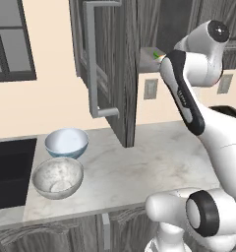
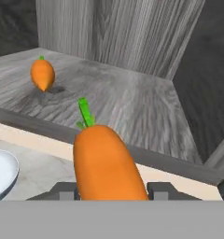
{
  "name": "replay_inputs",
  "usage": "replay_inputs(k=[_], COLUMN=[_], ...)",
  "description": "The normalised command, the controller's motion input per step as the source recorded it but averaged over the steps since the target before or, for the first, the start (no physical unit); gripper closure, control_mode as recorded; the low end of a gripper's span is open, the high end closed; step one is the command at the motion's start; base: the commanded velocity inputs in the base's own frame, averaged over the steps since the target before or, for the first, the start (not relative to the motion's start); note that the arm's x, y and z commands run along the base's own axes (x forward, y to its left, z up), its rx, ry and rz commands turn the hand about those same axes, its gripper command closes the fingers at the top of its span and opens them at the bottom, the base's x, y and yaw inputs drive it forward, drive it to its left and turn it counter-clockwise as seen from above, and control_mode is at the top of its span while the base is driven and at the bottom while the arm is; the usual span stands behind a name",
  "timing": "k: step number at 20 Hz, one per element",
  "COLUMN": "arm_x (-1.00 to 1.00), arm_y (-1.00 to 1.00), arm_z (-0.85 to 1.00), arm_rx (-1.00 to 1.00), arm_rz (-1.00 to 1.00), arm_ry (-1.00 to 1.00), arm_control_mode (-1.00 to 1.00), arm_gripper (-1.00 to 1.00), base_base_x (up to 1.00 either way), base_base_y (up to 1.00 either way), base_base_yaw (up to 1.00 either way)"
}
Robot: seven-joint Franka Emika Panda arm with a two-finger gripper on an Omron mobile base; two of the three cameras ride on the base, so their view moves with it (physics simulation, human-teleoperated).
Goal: Pick the carrots from the cabinet and place them in one bowl. Pick the potato from the sink and place it in the other bowl.
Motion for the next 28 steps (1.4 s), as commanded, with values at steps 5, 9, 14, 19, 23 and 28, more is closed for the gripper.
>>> replay_inputs(k=[5,9,14,19,23,28], arm_x=[-0.93,-0.81,-0.36,-0.21,-0.06,0.00], arm_y=[0.04,0.07,0.13,0.18,0.27,0.38], arm_z=[0.00,-0.15,-0.49,-0.66,-0.70,-0.59], arm_rx=[0.01,0.01,0.05,0.07,0.01,0.00], arm_rz=[0.00,0.02,0.07,0.07,0.04,0.00], arm_ry=[-0.03,-0.01,0.00,0.00,0.00,0.00], arm_control_mode=[-1.00,-1.00,-1.00,-1.00,-1.00,-1.00], arm_gripper=[1.00,1.00,1.00,1.00,1.00,1.00], base_base_x=[0.00,0.00,0.00,0.00,0.00,0.00], base_base_y=[0.00,0.00,0.00,0.00,0.00,0.00], base_base_yaw=[0.00,0.00,0.00,0.00,0.00,0.00])
